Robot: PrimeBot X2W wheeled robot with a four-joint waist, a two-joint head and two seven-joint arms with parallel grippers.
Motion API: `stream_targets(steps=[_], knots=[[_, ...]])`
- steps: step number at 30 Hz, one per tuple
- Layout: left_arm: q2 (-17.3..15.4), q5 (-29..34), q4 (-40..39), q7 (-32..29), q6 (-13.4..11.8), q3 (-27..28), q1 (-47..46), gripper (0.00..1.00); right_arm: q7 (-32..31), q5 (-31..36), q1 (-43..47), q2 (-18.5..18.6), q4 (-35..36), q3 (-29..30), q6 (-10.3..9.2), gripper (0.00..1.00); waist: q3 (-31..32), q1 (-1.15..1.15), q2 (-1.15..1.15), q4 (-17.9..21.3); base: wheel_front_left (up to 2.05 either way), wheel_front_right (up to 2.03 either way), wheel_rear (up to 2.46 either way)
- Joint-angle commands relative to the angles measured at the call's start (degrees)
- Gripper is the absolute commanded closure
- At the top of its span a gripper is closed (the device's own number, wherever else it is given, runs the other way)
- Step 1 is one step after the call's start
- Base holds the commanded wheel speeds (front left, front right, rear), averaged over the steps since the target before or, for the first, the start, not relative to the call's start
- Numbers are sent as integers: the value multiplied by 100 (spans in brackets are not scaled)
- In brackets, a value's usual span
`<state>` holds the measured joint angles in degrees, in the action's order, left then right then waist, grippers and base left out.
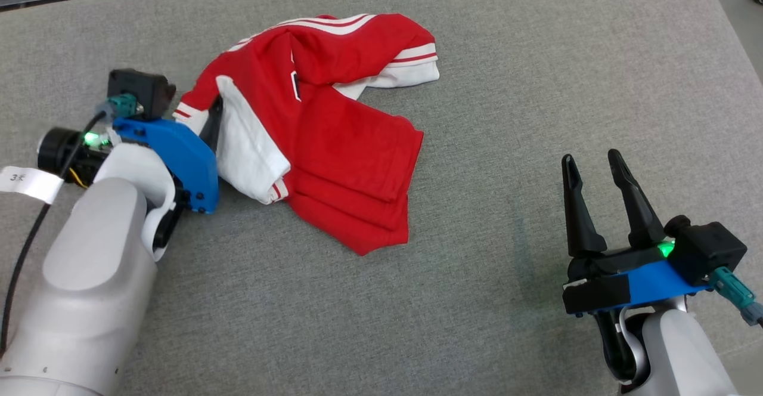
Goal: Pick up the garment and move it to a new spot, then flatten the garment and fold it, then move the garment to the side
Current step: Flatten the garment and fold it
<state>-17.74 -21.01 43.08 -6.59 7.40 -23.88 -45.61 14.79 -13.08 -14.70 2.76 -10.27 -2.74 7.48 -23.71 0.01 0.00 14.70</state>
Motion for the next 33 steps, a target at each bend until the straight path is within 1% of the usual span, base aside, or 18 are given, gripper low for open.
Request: stream_targets(steps=[1,6,8,11,12,13,14,15,20,23,28,33], knots=[[-2,-76,106,-52,7,-76,30,0,37,41,-56,23,-10,17,3,0,-2,-1,0,0,0,0,0],[-1,-186,639,-309,8,-415,-42,0,43,64,-63,23,-7,23,3,0,-22,-1,0,0,0,0,0],[50,-251,842,-477,6,-518,-45,0,46,69,-77,24,0,10,3,0,-19,-1,0,7,0,0,0],[146,-369,970,-573,11,-693,-34,0,49,83,-67,24,-2,12,3,0,17,-1,0,14,0,0,0],[164,-388,990,-578,12,-752,-37,17,49,90,-54,24,0,21,3,0,34,-1,0,12,0,0,0],[162,-411,1009,-520,12,-796,-39,63,50,93,-35,24,-5,30,3,0,62,-1,0,9,0,0,0],[163,-422,1030,-462,12,-825,-30,85,50,105,-10,24,-12,40,3,0,100,-1,0,4,0,0,0],[172,-450,1034,-392,12,-834,-20,100,51,112,22,24,-16,53,3,0,138,-1,0,-7,0,0,0],[233,-579,923,277,6,-733,13,100,50,159,182,23,-27,128,3,0,443,-1,0,-164,0,0,0],[314,-658,813,689,-11,-690,193,100,26,190,282,24,-37,162,3,0,657,-1,0,-322,0,0,0],[387,-798,422,1196,-136,-586,710,100,-64,248,466,24,-15,225,3,0,1008,-1,0,-640,0,0,0],[316,-928,-196,1412,-345,-511,1440,100,-174,277,631,25,75,297,3,0,1211,-1,0,-948,0,0,0]])
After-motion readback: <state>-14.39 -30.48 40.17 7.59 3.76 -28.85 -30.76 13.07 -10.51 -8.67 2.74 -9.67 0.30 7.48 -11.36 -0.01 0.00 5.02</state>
